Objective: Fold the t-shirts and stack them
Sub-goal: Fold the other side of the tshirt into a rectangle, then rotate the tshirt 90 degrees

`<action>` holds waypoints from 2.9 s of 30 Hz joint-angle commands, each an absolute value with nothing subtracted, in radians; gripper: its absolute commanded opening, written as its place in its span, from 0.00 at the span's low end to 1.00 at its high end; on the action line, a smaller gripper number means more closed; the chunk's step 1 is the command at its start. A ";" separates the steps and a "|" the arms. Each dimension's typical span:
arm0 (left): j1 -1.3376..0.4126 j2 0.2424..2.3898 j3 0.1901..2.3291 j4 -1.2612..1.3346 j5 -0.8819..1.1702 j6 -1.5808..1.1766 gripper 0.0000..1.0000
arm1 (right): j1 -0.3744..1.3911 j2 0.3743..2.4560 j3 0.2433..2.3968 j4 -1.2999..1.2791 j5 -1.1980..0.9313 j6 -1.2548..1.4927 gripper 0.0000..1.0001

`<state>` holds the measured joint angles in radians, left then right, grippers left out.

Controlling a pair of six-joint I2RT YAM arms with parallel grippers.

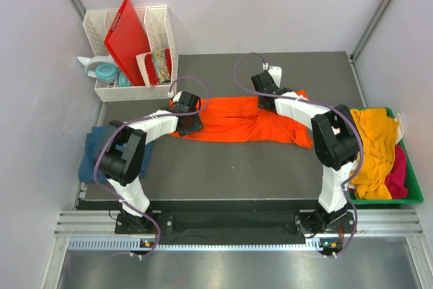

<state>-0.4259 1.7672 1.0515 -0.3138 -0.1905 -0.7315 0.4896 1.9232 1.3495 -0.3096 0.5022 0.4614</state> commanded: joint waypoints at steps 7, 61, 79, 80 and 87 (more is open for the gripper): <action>-0.425 1.844 0.997 -0.377 -0.138 -0.744 0.55 | 0.483 1.853 1.359 -0.281 0.548 0.468 0.56; -0.454 1.798 1.236 -0.468 -0.413 -0.626 0.67 | 0.393 1.517 1.037 -0.354 0.377 0.610 0.44; -0.396 2.025 1.281 -0.568 -0.292 -0.634 0.32 | 0.260 1.753 1.115 -0.457 0.259 0.672 0.45; -0.399 2.017 1.264 -0.563 -0.276 -0.637 0.20 | 0.246 1.759 1.121 -0.460 0.255 0.672 0.45; -0.466 1.950 1.128 -0.569 -0.245 -0.643 0.00 | 0.199 1.842 1.239 -0.506 0.215 0.669 0.45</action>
<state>-0.4141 1.9232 1.2465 -0.3782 -0.3290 -0.6338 0.2138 1.7905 1.1469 -0.4816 0.2344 0.6632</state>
